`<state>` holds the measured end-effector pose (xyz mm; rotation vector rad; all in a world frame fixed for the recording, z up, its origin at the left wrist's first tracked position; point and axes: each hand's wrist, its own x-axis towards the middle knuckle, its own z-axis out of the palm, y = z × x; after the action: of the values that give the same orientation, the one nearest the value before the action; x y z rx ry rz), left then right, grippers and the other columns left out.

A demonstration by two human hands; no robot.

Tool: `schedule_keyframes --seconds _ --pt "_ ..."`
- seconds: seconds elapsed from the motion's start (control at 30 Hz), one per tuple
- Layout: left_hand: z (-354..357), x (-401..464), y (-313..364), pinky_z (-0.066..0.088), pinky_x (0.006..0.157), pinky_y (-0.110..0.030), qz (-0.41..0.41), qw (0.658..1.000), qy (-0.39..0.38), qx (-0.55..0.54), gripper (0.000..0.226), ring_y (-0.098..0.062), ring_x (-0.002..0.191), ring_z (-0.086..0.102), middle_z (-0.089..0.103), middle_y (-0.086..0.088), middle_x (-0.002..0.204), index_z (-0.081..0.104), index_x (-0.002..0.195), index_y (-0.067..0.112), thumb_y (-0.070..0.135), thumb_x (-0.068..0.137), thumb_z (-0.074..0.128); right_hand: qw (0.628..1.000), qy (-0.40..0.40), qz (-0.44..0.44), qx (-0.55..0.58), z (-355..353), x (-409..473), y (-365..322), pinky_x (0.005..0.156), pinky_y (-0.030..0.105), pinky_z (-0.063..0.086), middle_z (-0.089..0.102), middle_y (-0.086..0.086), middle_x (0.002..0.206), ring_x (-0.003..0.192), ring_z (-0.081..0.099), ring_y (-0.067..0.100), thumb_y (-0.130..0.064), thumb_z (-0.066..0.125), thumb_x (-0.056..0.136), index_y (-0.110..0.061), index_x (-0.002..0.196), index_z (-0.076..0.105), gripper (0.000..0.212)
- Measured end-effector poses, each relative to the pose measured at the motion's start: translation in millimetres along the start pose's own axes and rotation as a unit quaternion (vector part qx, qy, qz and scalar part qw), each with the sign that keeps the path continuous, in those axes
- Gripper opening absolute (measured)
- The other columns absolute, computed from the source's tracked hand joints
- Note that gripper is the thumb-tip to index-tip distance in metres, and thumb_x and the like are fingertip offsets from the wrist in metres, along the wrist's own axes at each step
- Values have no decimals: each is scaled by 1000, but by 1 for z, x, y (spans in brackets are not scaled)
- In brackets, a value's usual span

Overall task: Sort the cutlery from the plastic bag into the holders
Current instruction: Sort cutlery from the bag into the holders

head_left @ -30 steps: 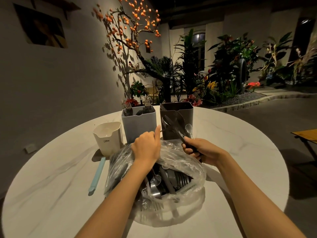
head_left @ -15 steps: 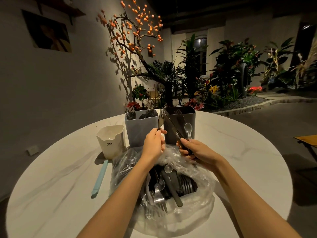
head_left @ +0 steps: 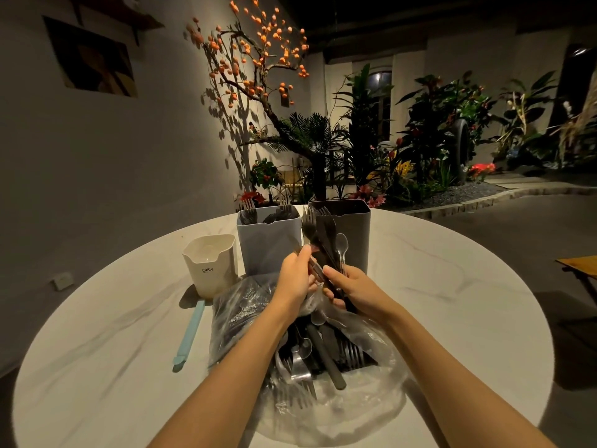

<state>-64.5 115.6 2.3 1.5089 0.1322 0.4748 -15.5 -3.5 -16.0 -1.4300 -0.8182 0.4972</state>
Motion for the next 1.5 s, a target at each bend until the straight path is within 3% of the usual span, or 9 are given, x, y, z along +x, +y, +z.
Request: schedule_keyframes --seconds 0.17,0.3,0.43,0.5,0.8,0.97,1.07,1.3,1.5 --pt "0 1 -1 31 36 -16 2 998 64 -14 31 -4 35 37 39 -1 50 59 101 4 20 104 33 1000 -11 -8 -4 2 -2 0 51 20 40 54 8 67 46 44 12 -26 40 102 -11 90 63 30" --pt "-4 3 -3 35 38 -16 -24 997 77 -5 32 -4 37 44 47 1 52 58 94 4 26 104 38 999 -30 8 -16 4 -4 -1 52 23 41 53 6 64 47 45 12 -25 38 103 -15 83 60 31" --pt "-8 3 -4 55 66 -31 -87 992 60 -68 35 -17 64 67 70 -6 67 68 85 8 34 100 49 995 -76 38 -51 3 -3 1 49 19 41 52 3 60 44 45 10 -27 39 103 -10 84 50 28" --pt "-10 3 -4 55 74 -37 -99 990 53 -82 35 -22 67 68 71 -8 68 68 85 6 34 98 53 994 -89 44 -54 1 -1 2 49 19 40 50 3 60 45 44 9 -27 39 103 -10 87 50 26" --pt "-9 1 -1 36 35 -13 -86 979 121 -142 28 -4 37 53 63 -3 65 61 102 1 27 99 52 993 -87 28 -77 -6 0 3 52 17 40 53 1 64 52 45 11 -22 45 100 -12 98 53 13" --pt "-11 -1 -1 41 38 -17 -114 982 50 -145 35 -7 43 57 62 -4 71 64 109 -1 26 86 70 987 -123 66 -78 -9 -1 1 49 14 35 42 -2 62 48 39 4 -23 39 103 -11 86 46 22" --pt "-13 -2 -1 41 41 -15 -104 986 13 -132 36 -5 46 57 63 2 67 68 116 3 26 88 67 983 -149 86 -62 -11 -4 0 51 16 37 43 -2 60 49 39 7 -28 38 103 -12 84 49 28" --pt "-12 3 -4 34 34 -15 -121 976 110 -146 54 -2 33 44 58 0 68 52 128 -6 31 91 65 983 -155 77 -55 -15 -1 3 57 22 45 52 2 65 54 46 12 -21 43 102 -8 103 48 14" --pt "-12 7 -6 52 73 -28 -70 965 172 -185 38 -13 70 65 68 0 76 52 119 1 31 97 56 982 -148 90 -78 -25 -2 2 60 18 46 58 3 73 60 52 10 -19 46 101 -9 98 53 12"
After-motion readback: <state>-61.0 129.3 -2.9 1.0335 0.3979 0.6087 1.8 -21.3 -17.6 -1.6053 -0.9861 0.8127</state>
